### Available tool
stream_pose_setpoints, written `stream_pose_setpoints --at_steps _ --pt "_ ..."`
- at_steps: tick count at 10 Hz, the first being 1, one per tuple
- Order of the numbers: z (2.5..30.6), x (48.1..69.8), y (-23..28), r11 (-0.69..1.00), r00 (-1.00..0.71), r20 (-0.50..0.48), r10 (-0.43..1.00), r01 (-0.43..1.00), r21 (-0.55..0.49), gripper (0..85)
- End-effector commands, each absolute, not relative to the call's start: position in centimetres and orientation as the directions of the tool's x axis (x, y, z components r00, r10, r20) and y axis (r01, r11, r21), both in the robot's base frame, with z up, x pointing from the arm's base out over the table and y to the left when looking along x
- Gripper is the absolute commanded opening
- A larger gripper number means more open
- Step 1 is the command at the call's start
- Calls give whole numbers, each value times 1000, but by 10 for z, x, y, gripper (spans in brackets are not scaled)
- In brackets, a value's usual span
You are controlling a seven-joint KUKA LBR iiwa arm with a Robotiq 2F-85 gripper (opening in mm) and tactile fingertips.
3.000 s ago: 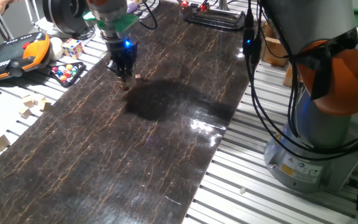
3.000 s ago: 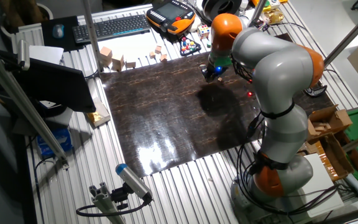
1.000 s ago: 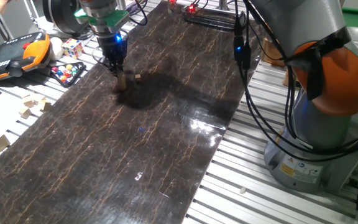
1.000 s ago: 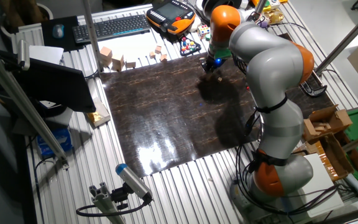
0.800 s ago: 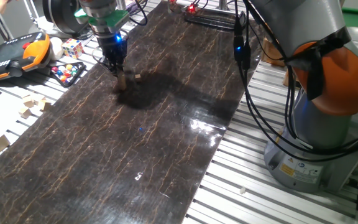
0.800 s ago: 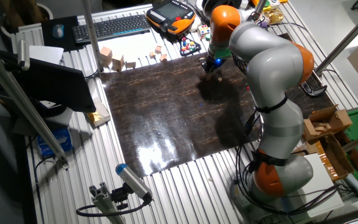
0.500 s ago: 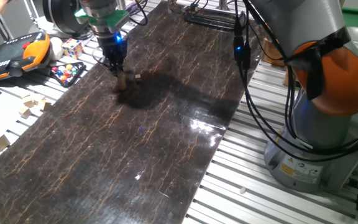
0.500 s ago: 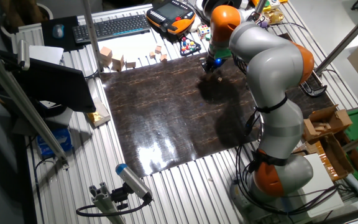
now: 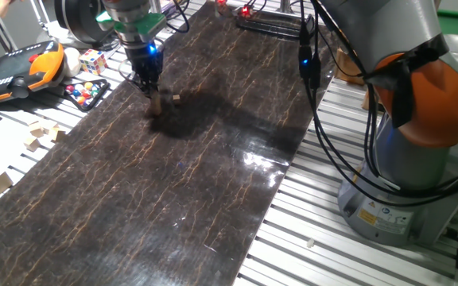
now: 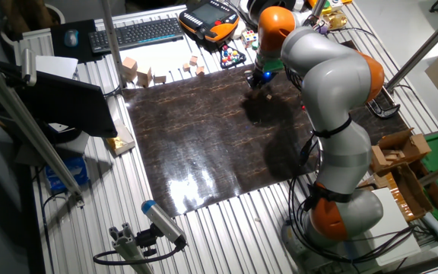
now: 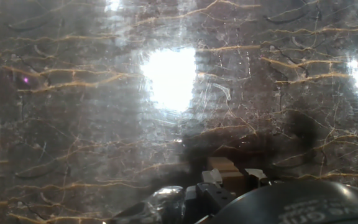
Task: Stack the blocks in a vertical line of five
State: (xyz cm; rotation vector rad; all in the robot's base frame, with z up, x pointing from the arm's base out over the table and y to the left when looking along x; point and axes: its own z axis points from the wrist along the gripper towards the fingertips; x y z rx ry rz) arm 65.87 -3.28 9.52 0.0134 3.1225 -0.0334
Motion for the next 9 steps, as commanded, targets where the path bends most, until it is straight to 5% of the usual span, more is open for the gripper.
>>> stream_pose_setpoints --at_steps 1,9 --pt "95 659 -33 1000 -1000 -19 8 9 -20 10" --pt "94 660 -34 1000 -1000 -8 29 29 -4 10"
